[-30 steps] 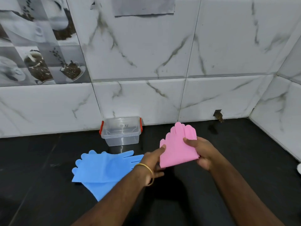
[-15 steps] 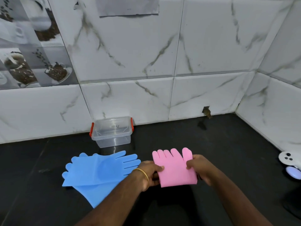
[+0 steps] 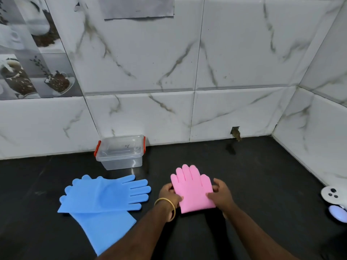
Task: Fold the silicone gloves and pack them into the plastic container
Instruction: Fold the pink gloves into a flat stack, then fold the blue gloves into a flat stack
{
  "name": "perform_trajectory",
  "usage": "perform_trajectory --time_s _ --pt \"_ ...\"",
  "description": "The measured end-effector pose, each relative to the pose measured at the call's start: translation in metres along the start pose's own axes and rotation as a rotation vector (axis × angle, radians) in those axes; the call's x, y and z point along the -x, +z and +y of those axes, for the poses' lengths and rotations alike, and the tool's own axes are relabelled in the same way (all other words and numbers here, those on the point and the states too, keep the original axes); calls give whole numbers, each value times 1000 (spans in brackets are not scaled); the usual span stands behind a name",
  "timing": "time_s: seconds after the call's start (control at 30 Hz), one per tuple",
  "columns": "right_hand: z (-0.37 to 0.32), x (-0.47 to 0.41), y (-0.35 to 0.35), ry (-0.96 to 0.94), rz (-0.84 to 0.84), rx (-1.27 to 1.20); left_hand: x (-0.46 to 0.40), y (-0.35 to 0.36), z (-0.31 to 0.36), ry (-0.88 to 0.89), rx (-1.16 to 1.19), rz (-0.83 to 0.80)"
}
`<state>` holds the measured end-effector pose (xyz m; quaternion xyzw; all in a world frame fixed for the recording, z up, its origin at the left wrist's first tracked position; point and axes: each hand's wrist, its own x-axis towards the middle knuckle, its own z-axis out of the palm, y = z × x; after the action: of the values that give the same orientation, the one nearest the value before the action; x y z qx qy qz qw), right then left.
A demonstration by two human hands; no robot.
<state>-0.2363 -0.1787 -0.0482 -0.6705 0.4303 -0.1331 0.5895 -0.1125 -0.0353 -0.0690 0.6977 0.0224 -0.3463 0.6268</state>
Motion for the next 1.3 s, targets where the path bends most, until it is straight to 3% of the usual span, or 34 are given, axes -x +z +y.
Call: perform_trajectory --time_s 0.1,0.33,0.53,0.57,0.63,0.67,0.7,0.77,0.93,1.0,1.1,1.2,1.3 --pt "16 -3 -2 31 -32 49 1 2 -15 -9 -82 51" --pt "14 -16 -13 -7 47 129 -2 -1 1 24 -248 -47" --pt "6 0 13 -67 200 371 12 -63 21 89 -299 63" --pt "1 4 21 -80 248 436 13 -82 28 90 -281 40" --pt "-9 16 38 -130 319 525 17 -120 41 -15 -130 -224" --pt "-13 22 48 -168 334 552 16 -138 45 -16 -84 -282" --pt "-16 27 57 -205 336 564 14 -153 47 59 -137 -184" --pt "-21 39 79 -257 318 562 11 -186 46 236 -315 237" --pt "-30 63 133 -259 226 592 10 -265 51 214 -514 520" --pt "-27 70 150 -256 179 601 8 -292 51 98 -652 537" --pt "-18 79 170 -291 94 611 5 -312 45 -61 -765 430" --pt "-11 82 186 -287 -16 588 3 -320 43 -89 -780 476" --pt "-10 87 200 -127 -102 398 2 -322 49 -90 -767 555"
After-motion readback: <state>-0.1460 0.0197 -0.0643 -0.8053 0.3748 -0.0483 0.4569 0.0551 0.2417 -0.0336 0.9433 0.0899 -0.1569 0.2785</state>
